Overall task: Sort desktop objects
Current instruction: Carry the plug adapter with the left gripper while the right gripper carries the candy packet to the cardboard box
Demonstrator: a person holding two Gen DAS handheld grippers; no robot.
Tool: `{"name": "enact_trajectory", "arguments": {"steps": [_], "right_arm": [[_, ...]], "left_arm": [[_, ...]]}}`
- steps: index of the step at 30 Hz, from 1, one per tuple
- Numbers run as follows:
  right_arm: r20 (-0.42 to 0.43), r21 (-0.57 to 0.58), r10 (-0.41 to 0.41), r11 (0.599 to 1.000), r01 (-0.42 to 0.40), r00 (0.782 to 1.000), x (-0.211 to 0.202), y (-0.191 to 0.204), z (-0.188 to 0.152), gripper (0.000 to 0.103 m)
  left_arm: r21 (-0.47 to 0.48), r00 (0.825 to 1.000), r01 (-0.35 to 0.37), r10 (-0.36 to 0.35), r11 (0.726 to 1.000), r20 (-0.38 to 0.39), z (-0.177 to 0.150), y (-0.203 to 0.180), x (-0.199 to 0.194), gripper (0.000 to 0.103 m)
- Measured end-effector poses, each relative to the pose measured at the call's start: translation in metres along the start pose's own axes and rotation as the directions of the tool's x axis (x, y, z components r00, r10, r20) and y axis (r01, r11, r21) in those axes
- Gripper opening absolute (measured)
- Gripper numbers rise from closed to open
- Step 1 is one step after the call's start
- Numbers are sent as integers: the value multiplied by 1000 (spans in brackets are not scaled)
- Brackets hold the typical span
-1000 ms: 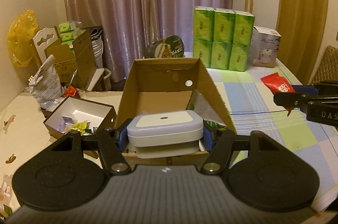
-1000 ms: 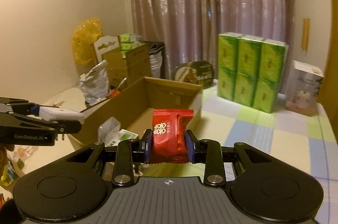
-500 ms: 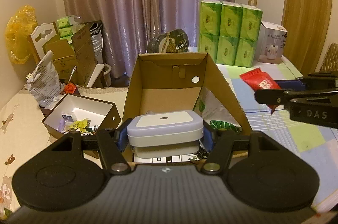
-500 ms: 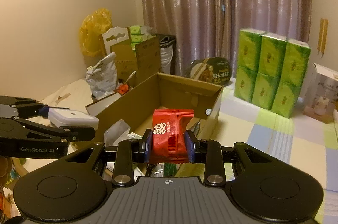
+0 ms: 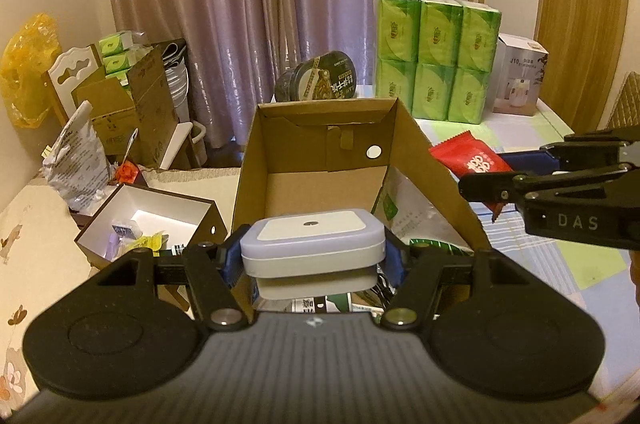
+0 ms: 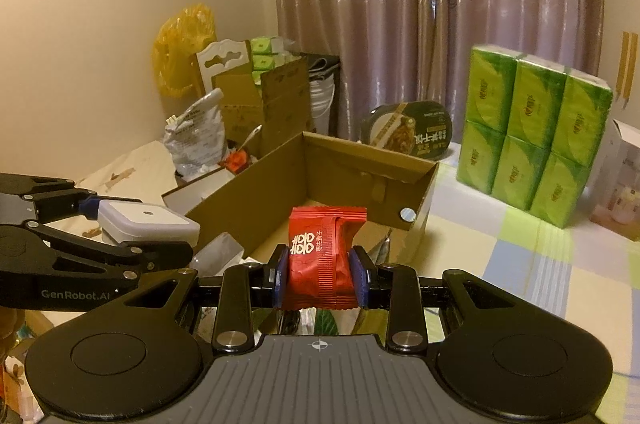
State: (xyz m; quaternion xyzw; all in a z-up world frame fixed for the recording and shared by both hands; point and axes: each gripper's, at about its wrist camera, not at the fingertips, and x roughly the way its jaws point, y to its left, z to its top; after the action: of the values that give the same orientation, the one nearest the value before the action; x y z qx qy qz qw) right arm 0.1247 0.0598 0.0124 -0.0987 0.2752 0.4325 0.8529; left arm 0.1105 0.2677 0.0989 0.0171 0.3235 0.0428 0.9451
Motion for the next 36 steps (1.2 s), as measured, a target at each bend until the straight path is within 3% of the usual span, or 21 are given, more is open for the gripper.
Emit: {"name": "enact_trajectory", "arguments": {"steps": [36], "right_arm": [[-86, -15, 4, 1000, -5, 996, 89, -28, 28, 30]], "left_arm": [[106, 998, 34, -29, 994, -50, 40, 11, 91, 61]]}}
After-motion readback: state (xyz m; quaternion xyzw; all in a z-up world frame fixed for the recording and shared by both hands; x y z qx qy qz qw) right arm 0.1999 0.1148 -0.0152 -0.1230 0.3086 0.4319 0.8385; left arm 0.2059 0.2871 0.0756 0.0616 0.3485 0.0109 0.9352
